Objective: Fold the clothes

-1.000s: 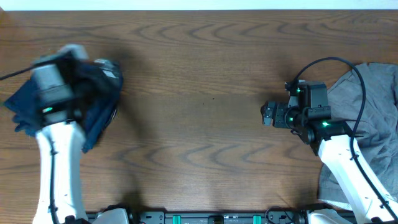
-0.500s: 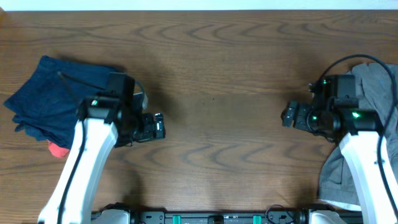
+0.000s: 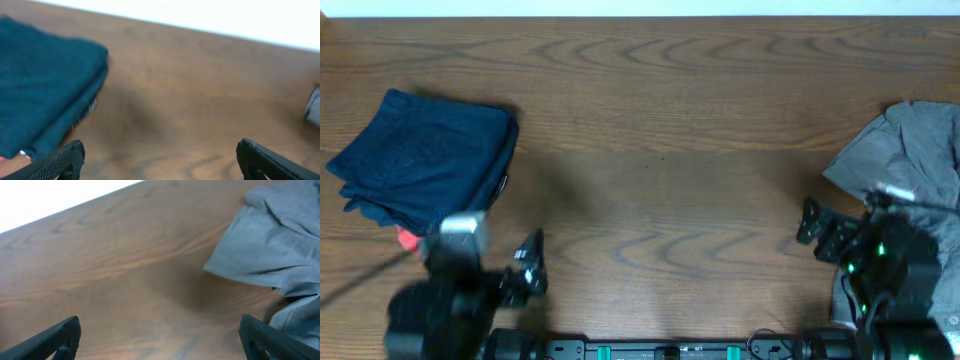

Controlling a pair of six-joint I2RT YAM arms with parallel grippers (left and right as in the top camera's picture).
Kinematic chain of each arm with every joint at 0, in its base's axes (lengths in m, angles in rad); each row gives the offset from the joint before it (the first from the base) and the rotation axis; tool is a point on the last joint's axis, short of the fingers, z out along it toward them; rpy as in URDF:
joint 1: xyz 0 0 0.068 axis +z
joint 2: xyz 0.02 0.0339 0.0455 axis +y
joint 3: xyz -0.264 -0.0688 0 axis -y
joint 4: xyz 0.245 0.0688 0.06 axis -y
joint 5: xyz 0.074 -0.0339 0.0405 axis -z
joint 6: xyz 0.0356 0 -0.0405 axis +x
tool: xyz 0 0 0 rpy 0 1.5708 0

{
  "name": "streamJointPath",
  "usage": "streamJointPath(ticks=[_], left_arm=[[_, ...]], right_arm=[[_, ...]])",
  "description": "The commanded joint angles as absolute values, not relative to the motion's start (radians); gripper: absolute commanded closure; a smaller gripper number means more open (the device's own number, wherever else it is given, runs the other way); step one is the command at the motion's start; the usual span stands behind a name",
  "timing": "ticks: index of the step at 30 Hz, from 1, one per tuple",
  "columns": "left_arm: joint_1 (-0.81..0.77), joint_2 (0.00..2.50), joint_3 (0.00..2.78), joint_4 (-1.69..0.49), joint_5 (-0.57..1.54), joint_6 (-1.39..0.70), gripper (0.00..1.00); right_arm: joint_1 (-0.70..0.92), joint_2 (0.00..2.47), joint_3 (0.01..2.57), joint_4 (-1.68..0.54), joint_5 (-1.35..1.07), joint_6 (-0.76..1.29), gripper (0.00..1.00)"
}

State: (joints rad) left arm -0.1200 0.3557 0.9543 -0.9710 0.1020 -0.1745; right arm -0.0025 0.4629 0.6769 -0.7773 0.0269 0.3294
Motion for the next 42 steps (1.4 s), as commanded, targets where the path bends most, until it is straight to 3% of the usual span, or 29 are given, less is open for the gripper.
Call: streamJointPath(ticks=[1, 26, 33, 42], left_arm=[[-0.123, 0.268, 0.933, -0.975, 0.074, -0.157, 0.02], [-0.123, 0.205, 0.932, -1.077, 0.073, -0.157, 0.02], [-0.123, 0.205, 0.932, -1.077, 0.074, -0.157, 0.02], [-0.123, 0.205, 0.932, -1.077, 0.074, -0.157, 0.02]], right_arm=[[0.016, 0.416, 0.641, -0.777, 0.046, 0.344, 0.01], [0.021, 0.379, 0.627, -0.965, 0.066, 0.337, 0.01], [0.021, 0.174, 0.442, -0.666, -0.052, 0.154, 0.01], [0.019, 0.005, 0.118, -0.174, -0.105, 0.147, 0.01]])
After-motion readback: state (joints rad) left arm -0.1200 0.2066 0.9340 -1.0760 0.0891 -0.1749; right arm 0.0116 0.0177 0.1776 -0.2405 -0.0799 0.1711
